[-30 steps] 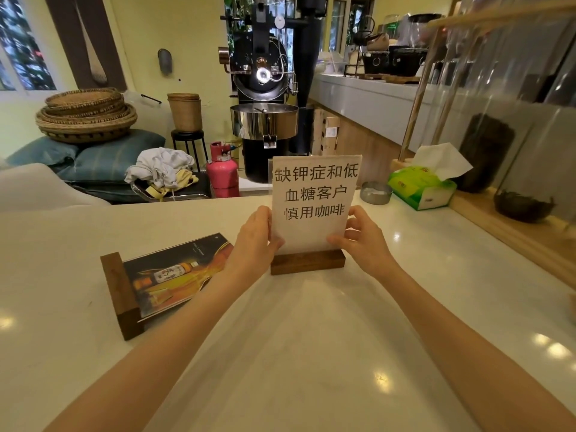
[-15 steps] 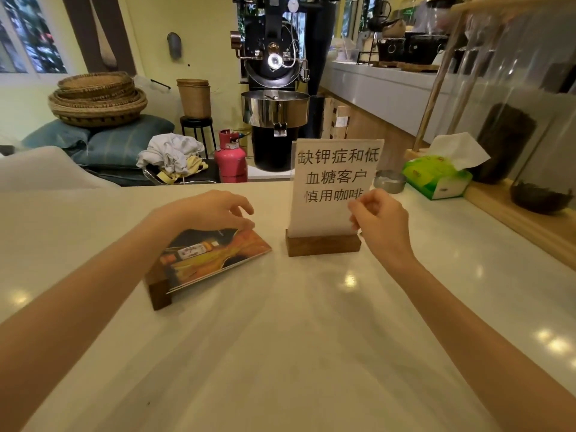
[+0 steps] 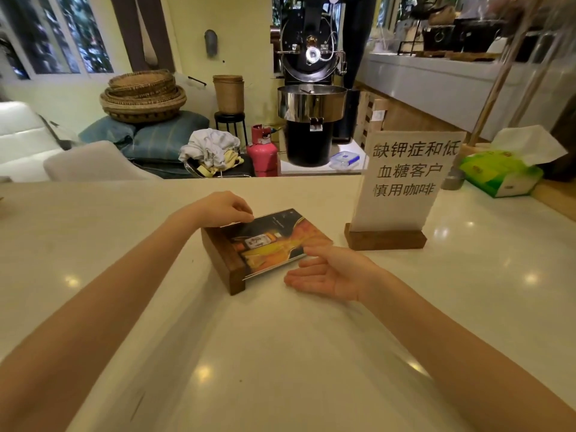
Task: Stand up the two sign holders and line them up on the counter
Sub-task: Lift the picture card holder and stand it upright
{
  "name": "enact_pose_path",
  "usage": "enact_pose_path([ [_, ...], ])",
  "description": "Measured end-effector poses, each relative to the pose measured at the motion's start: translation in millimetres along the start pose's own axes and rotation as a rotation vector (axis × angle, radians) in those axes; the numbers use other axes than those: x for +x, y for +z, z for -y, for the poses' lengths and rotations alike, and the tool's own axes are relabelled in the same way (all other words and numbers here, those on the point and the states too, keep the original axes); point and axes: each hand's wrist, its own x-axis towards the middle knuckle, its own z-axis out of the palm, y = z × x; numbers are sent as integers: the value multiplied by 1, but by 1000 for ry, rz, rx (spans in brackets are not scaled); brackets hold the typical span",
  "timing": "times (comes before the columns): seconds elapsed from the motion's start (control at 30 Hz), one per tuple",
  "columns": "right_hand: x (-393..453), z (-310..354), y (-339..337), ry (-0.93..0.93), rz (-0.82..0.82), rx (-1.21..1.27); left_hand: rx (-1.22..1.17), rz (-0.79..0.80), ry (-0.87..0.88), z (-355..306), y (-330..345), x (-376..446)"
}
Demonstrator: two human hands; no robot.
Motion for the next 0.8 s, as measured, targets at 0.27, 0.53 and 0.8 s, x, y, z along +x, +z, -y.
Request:
enact_pose_path([
  [0.27, 13, -6, 23, -115, -81, -46, -30, 61, -43, 11, 1, 15],
  [0.53, 30, -8, 28, -174, -211, -22, -95, 74, -115, 19, 4, 24],
  [0.8, 28, 10, 22, -377, -294, -201, -317, -94, -157, 18, 7, 20],
])
